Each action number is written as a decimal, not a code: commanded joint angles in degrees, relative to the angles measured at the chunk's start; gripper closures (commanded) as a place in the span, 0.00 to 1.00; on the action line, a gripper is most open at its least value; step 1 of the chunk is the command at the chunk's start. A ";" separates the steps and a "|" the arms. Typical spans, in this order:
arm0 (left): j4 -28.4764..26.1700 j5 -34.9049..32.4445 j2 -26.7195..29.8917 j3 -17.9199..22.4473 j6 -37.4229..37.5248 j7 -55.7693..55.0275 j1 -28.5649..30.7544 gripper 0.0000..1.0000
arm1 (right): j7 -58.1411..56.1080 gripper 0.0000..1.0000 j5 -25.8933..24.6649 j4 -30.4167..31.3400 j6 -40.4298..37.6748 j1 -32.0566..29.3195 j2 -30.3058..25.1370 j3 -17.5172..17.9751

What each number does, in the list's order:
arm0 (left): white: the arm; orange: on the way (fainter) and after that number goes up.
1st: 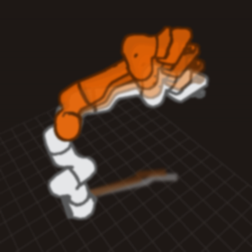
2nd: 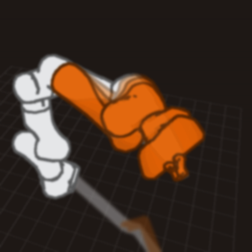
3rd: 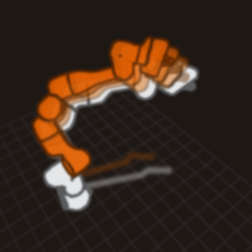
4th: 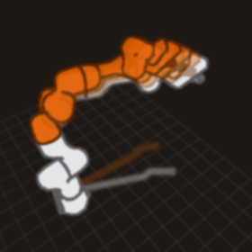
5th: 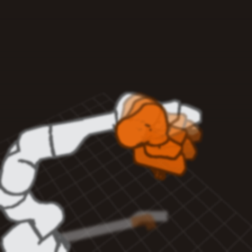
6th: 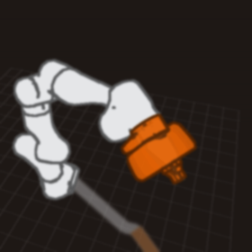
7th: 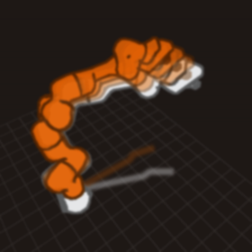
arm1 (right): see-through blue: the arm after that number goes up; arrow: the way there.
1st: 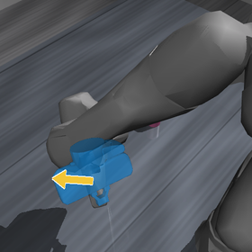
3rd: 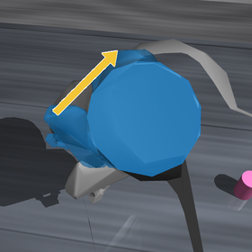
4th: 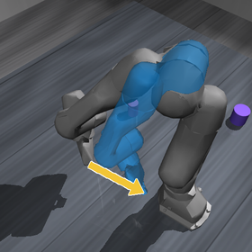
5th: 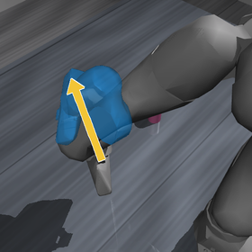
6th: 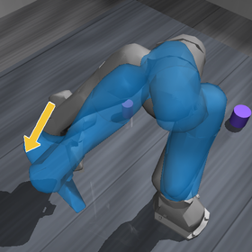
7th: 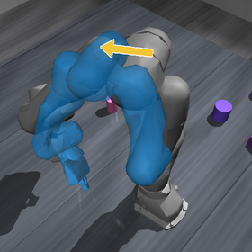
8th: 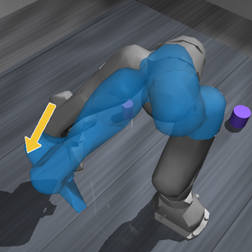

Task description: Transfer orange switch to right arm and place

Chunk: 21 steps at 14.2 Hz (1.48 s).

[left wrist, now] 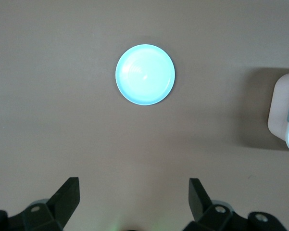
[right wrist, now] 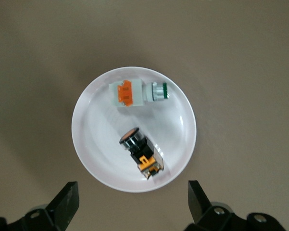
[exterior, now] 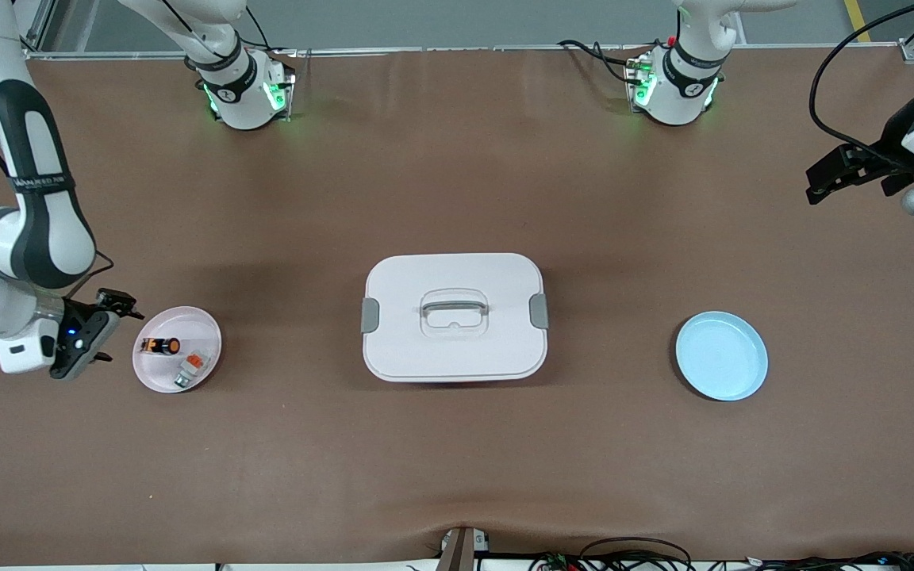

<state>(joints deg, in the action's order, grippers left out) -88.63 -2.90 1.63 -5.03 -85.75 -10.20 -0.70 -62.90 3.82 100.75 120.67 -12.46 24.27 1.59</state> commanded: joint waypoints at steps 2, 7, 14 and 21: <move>-1.10 1.50 2.24 0.63 1.02 -0.17 -0.36 0.00 | 16.11 0.00 -1.80 0.41 -5.35 -0.38 -5.10 0.17; -1.10 1.50 2.33 0.55 1.55 -0.17 -0.36 0.00 | 34.94 0.00 -2.41 1.03 -7.81 0.33 -9.15 0.26; -1.10 1.50 2.33 0.37 1.73 -0.25 -0.53 0.00 | 60.96 0.00 -2.67 -2.47 -11.58 0.94 -10.91 0.61; -1.19 1.50 2.24 0.46 1.73 -0.43 -0.36 0.00 | 62.02 0.00 -2.06 -5.56 -17.57 1.73 -15.73 0.96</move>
<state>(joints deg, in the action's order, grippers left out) -88.75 -2.54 2.62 -5.05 -84.36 -10.20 -0.85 -2.51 2.19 94.76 104.88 -11.55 11.45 2.25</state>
